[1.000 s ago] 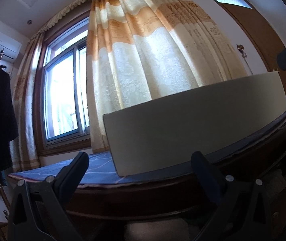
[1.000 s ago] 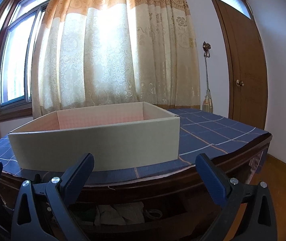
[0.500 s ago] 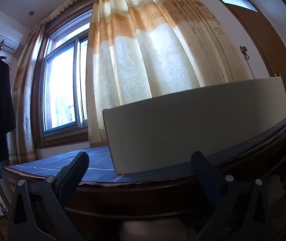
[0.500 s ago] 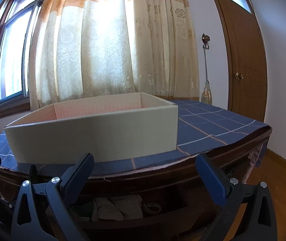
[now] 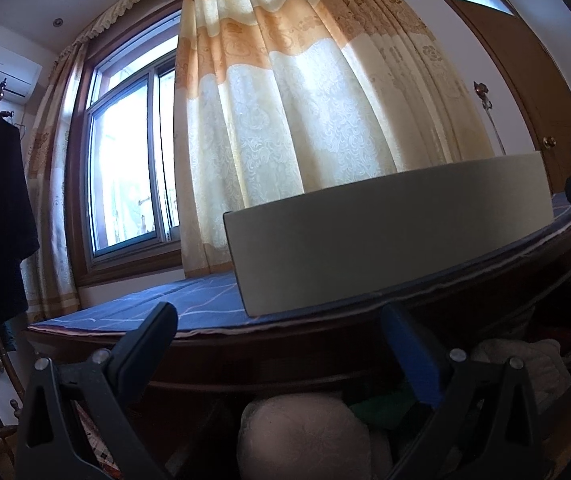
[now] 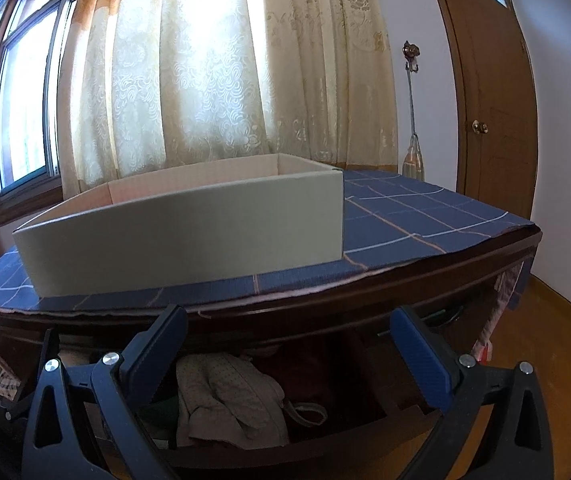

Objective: Take underwear out of drawer
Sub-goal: 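Lower both tools toward the clothes in the open drawer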

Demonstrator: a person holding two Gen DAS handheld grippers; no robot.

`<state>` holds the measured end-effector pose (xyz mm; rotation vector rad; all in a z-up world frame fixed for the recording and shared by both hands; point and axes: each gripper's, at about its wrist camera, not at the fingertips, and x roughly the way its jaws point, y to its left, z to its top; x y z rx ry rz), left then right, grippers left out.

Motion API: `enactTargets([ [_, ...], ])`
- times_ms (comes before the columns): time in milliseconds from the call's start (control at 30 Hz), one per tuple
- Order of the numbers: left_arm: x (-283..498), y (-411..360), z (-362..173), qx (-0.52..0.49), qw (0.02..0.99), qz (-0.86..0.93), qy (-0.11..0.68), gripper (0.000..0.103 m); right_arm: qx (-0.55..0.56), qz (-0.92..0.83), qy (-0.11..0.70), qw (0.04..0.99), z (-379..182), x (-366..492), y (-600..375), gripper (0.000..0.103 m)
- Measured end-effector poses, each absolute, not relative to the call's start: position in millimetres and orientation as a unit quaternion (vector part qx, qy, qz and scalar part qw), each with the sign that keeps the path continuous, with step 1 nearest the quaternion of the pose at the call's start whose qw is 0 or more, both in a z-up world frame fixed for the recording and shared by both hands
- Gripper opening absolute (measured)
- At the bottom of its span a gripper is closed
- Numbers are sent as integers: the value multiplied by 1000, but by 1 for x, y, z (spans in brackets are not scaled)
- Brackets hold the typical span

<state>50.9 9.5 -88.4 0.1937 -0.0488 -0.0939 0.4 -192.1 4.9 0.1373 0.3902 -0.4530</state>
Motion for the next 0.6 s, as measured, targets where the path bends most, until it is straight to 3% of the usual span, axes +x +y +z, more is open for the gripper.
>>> enactTargets([
  [600,11,26,-81,92,994,-60,27,103,88,-202,223,950,-2,-35,-195,102],
])
